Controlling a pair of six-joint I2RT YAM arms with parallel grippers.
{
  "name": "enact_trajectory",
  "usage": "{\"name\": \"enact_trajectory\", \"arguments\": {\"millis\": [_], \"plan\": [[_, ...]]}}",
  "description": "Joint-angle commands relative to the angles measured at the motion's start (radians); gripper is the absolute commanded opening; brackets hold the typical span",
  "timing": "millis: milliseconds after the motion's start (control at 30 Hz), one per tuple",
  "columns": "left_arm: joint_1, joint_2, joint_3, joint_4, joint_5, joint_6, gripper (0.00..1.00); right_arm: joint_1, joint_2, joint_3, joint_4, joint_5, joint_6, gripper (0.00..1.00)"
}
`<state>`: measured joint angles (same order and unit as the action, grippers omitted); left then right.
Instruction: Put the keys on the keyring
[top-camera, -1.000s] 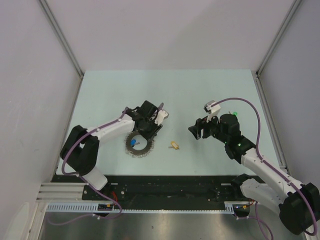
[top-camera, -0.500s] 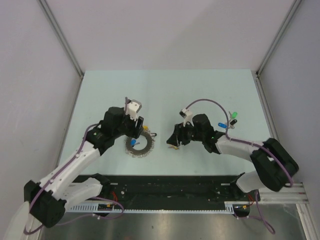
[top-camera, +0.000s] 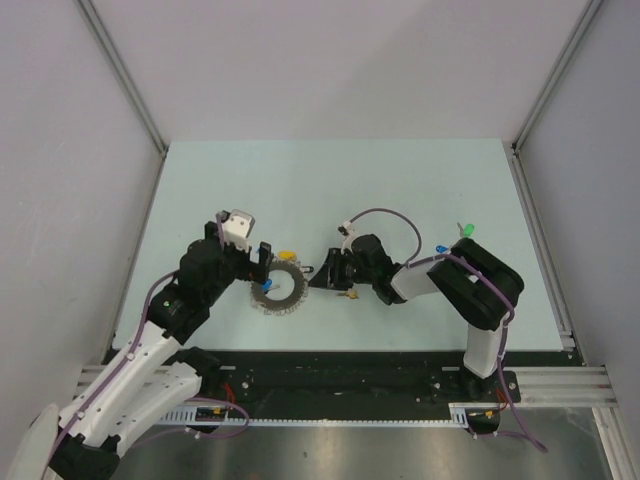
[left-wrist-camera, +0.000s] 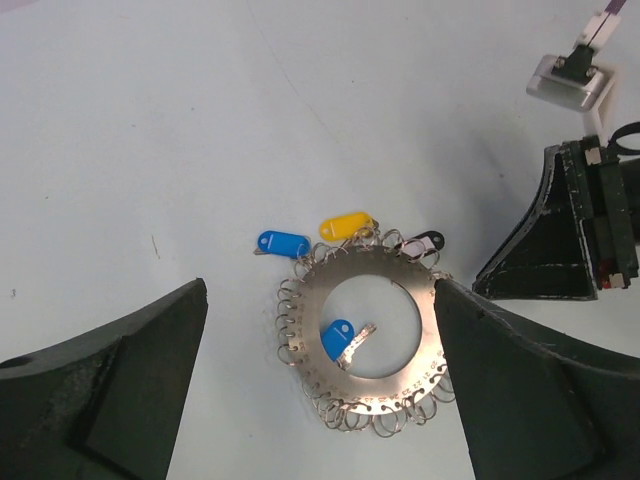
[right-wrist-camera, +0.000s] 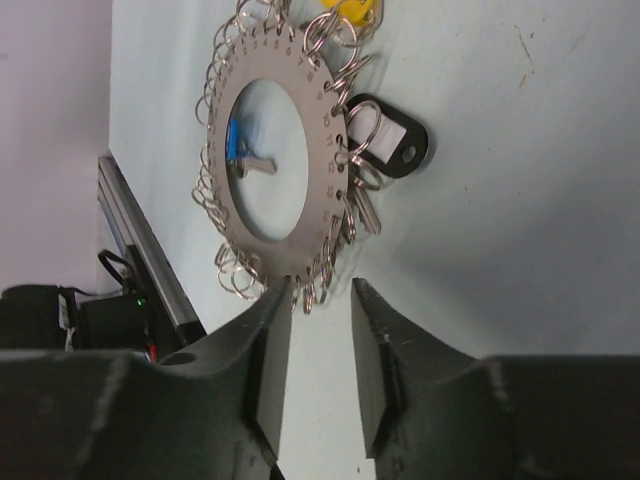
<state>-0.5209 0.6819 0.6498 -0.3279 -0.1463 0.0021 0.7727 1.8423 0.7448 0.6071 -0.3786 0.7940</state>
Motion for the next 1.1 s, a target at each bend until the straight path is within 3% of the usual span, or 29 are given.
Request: {"name": "enact_trajectory", "arguments": {"millis": [0, 800, 1067], "plan": [[0.005, -0.015, 0.002, 0.026, -0.036, 0.018, 1.0, 0.017, 0.066, 0.034, 0.183, 0.052, 0.12, 0.32], [0.005, 0.007, 0.005, 0.012, -0.009, 0.012, 1.0, 0.039, 0.123, 0.042, 0.16, 0.121, 0.108, 0.17], [0.004, 0.016, 0.007, 0.007, 0.002, 0.013, 1.0, 0.042, 0.109, 0.044, 0.152, 0.113, 0.08, 0.0]]}}
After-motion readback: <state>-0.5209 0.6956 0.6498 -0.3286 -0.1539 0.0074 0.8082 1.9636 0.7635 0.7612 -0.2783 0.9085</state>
